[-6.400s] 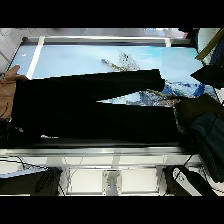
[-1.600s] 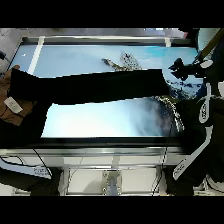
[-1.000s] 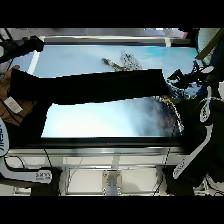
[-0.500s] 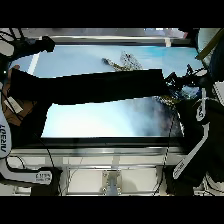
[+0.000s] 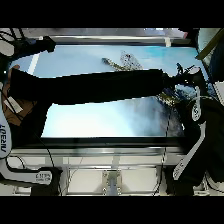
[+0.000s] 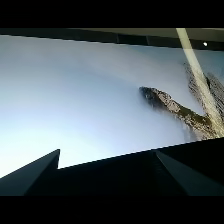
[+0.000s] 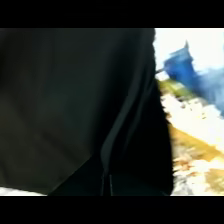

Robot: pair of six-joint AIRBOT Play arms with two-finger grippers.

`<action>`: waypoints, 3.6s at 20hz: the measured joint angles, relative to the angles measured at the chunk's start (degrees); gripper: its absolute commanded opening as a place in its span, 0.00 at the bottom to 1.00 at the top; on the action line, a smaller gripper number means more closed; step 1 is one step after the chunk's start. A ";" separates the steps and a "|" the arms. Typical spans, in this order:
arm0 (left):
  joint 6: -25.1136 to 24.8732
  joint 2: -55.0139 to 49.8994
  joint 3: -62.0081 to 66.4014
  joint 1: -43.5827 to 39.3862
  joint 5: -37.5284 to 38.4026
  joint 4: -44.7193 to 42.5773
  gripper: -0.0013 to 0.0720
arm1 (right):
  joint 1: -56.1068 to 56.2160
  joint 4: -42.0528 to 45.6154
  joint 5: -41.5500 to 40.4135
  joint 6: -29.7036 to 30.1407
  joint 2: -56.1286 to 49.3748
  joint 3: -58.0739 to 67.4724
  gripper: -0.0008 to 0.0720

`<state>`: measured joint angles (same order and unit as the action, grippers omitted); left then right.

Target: Fold the clothes and pants, and hang the long-sleeved shirts on hangers.

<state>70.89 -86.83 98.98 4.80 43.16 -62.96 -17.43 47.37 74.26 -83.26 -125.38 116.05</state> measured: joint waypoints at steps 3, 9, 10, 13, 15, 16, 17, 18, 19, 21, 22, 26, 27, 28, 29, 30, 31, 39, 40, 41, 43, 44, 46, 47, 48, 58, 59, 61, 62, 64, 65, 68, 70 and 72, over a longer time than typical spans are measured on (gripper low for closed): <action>0.00 0.72 0.00 0.00 2.56 0.00 0.57 | -0.92 1.11 4.31 0.24 4.02 0.07 0.01; 0.00 7.39 0.00 0.00 10.10 0.02 0.05 | -4.33 8.96 16.57 0.26 15.63 -2.29 0.01; -0.02 9.16 0.00 0.00 11.39 -0.02 0.04 | -5.05 10.75 18.01 0.26 18.18 -4.87 0.01; -0.02 14.49 0.00 -0.07 14.03 0.04 0.03 | -6.97 13.57 18.88 1.57 26.56 -18.10 0.01; -0.02 17.31 0.02 -0.50 15.15 0.07 0.03 | -7.96 14.43 16.13 3.17 33.57 -32.02 0.01; 0.00 18.18 0.02 -0.87 15.45 0.07 0.04 | -8.26 14.69 14.62 4.00 37.05 -39.10 0.01; 0.02 18.64 0.02 -1.31 15.74 0.07 0.03 | -8.44 14.86 13.14 4.76 40.04 -45.38 0.01; 0.28 18.80 0.02 -1.92 16.04 0.04 0.03 | -8.61 14.99 11.69 5.53 43.01 -51.76 0.01; 0.61 18.67 0.02 -2.62 16.35 0.04 0.03 | -8.72 15.04 10.67 6.16 45.48 -56.78 0.01; 0.68 17.57 0.02 -4.42 17.16 0.07 0.03 | -8.90 15.58 8.50 7.21 49.68 -65.31 0.01; 0.87 17.07 0.02 -5.16 17.46 0.02 0.03 | -8.92 15.74 7.67 7.58 51.21 -68.28 0.02; 0.98 15.65 0.00 -6.86 17.66 0.04 0.03 | -9.01 16.98 5.18 8.41 54.55 -72.98 0.61; 1.07 15.50 0.00 -7.04 17.57 0.02 0.03 | -9.01 17.49 4.48 8.46 54.88 -72.43 0.72; 1.07 15.39 0.00 -7.17 17.57 0.04 0.04 | -9.01 17.84 3.50 8.44 55.15 -71.28 0.72; 1.07 15.32 0.02 -7.28 17.55 0.04 0.03 | -9.01 18.47 2.73 8.20 55.34 -69.96 0.72; 1.07 15.23 0.00 -7.32 17.55 0.02 0.04 | -9.01 19.37 2.10 7.85 55.47 -68.28 0.72; 1.07 15.21 0.00 -7.39 17.55 0.02 0.03 | -9.01 20.55 0.96 7.37 55.56 -66.71 0.72; 1.07 15.15 0.00 -7.50 17.55 0.00 0.03 | -23.61 17.81 -1.84 8.22 54.03 -69.85 0.64; 1.07 15.13 0.00 -7.50 17.55 0.02 0.03 | -26.03 14.05 -2.10 10.73 53.62 -71.69 0.71; 1.07 15.15 0.02 -7.50 17.55 0.00 0.04 | -28.04 10.14 -2.64 13.49 53.02 -73.42 0.84; 1.07 15.13 0.02 -7.50 17.55 0.02 0.04 | -29.90 3.67 -4.52 17.49 51.25 -75.65 0.88; 1.07 15.15 0.00 -7.50 17.55 0.00 0.04 | -30.03 1.60 -5.29 18.73 50.21 -76.30 0.88; 1.07 15.13 0.02 -7.50 17.55 0.02 0.04 | -28.83 -1.31 -6.62 20.57 47.93 -77.13 0.88; 1.07 15.13 0.00 -7.50 17.57 0.02 0.04 | -27.61 -2.38 -6.93 21.18 46.80 -77.42 0.88; 1.07 15.10 0.00 -7.50 17.57 0.00 0.04 | -26.25 -3.74 -7.21 21.62 45.92 -77.57 0.87; 1.07 10.40 0.02 -9.68 18.71 0.04 0.03 | -16.17 -9.05 -6.51 24.46 45.22 -75.06 0.02; 1.07 8.98 0.02 -10.91 19.41 0.09 0.03 | -15.96 -9.77 -4.37 24.52 46.29 -73.53 0.02; 1.07 5.33 0.02 -14.62 20.48 0.37 0.03 | -15.54 -11.91 -1.44 23.02 48.61 -69.83 0.02; 1.07 2.99 0.02 -17.18 21.18 0.44 0.03 | -15.08 -12.94 -0.44 21.70 49.62 -67.71 0.02; 1.05 -1.86 0.02 -22.77 21.51 0.50 0.03 | -13.22 -14.10 0.28 18.21 50.86 -62.75 0.02; 0.74 -4.39 0.02 -25.59 21.79 0.61 0.03 | -11.82 -14.56 -0.20 16.20 51.10 -60.00 0.02; -0.44 -12.17 0.00 -33.77 20.92 0.68 0.03 | -6.29 -15.13 -3.41 10.01 50.38 -51.95 0.02; -0.76 -16.61 0.00 -37.75 18.73 0.70 0.03 | -2.19 -14.56 -5.27 6.19 48.76 -47.23 0.02; -0.72 -20.26 0.00 -40.50 16.22 0.68 0.03 | 1.88 -13.27 -6.62 2.78 46.47 -43.25 0.02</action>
<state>70.17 -107.09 98.98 -35.70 59.37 -62.28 -15.55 34.11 67.64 -80.49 -78.91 72.79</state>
